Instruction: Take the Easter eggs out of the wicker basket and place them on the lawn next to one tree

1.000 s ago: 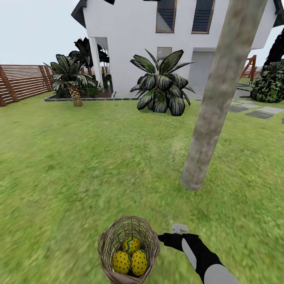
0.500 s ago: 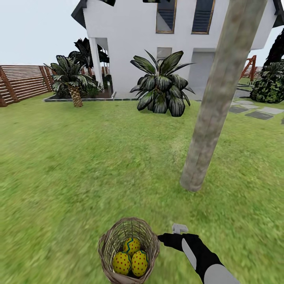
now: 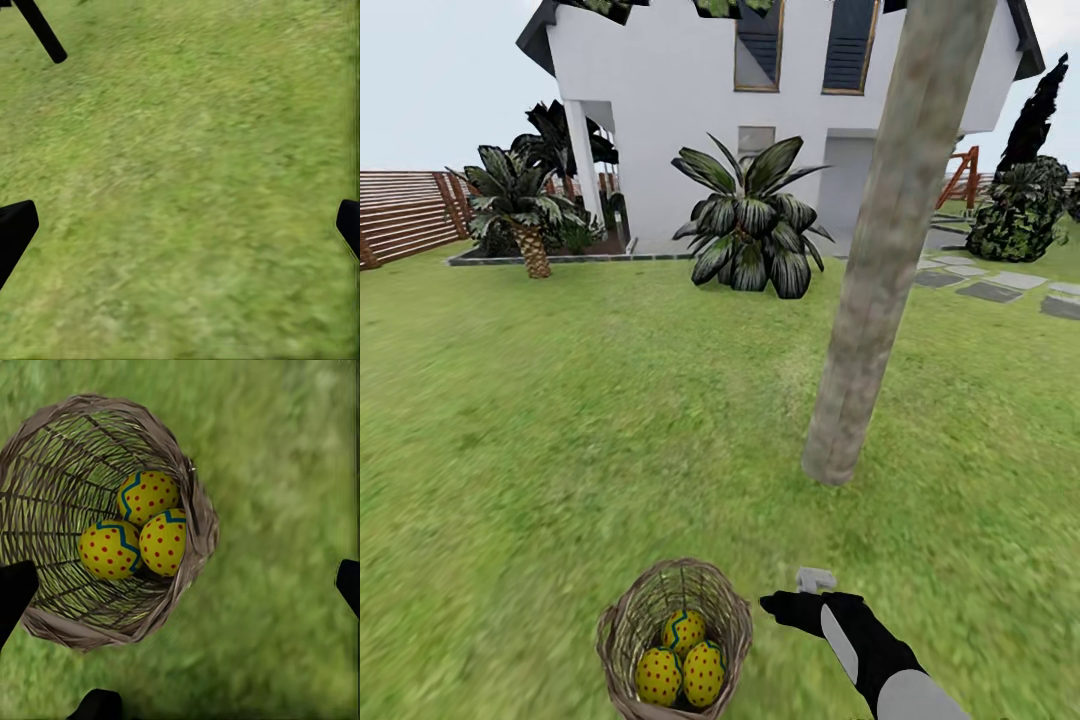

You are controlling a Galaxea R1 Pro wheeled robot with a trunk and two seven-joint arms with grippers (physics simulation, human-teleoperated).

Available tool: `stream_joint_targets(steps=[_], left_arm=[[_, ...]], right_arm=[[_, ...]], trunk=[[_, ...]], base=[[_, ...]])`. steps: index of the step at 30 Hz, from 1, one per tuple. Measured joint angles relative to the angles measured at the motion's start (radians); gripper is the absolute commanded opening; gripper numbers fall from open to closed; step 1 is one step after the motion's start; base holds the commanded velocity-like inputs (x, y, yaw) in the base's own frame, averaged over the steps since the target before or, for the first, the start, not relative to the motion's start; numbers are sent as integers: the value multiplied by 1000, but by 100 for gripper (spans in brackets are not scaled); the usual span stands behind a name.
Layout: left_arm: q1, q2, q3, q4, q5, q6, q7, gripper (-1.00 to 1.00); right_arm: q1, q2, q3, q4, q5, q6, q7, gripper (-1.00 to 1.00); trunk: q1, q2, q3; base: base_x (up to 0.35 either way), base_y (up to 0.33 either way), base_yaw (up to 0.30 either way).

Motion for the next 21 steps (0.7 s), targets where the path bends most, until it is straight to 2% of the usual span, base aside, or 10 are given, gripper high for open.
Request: stream_joint_targets(steps=[21], left_arm=[[-2, -3, -1, 14, 2, -29, 8, 100]], right_arm=[[0, 3, 2, 0, 7, 0, -1, 100]], trunk=[[-81, 147, 90]], base=[[0, 0, -215]])
